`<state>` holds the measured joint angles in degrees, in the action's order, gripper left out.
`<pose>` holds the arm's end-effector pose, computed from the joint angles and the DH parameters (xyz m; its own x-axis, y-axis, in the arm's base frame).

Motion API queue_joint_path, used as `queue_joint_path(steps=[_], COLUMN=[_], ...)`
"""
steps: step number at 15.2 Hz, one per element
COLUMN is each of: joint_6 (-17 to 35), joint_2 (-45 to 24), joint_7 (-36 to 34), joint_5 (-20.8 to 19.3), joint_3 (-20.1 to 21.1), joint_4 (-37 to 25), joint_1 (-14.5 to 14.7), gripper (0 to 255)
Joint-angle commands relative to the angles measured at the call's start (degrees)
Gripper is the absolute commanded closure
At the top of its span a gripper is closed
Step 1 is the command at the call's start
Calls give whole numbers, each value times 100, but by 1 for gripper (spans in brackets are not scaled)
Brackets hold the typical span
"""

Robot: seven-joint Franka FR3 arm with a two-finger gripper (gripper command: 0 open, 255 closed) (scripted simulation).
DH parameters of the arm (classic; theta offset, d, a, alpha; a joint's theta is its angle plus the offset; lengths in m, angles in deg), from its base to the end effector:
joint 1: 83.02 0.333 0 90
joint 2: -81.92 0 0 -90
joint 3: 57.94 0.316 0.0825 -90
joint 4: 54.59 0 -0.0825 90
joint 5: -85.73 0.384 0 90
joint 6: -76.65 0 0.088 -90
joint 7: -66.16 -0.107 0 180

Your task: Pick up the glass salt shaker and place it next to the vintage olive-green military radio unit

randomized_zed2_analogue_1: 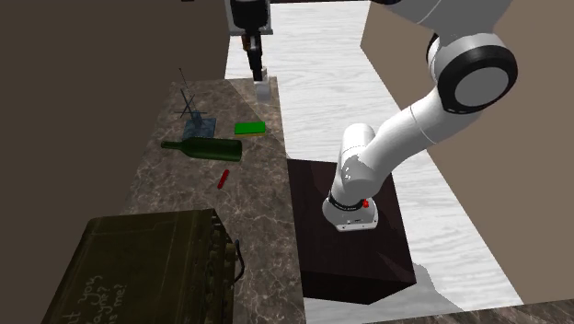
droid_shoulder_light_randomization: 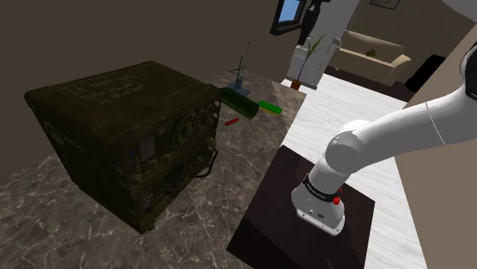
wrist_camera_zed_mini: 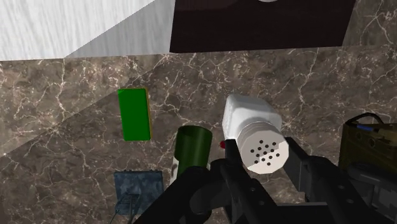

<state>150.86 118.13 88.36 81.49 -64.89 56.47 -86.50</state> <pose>0.3073 -0.0858 0.7063 0.9780 0.2081 -0.0142 0.2080 -0.9781 -0.0058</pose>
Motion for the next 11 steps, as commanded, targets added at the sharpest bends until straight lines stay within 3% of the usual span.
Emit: queue_joint_path(steps=[1,6,11], joint_6=[-141,-454,-491], joint_2=[-74,-274,-141], joint_7=[10,28,-716], joint_5=[4,19,382], joint_3=[0,3,607], joint_4=[-212,-727,-607], joint_1=[4,15,132], gripper=[255,255,255])
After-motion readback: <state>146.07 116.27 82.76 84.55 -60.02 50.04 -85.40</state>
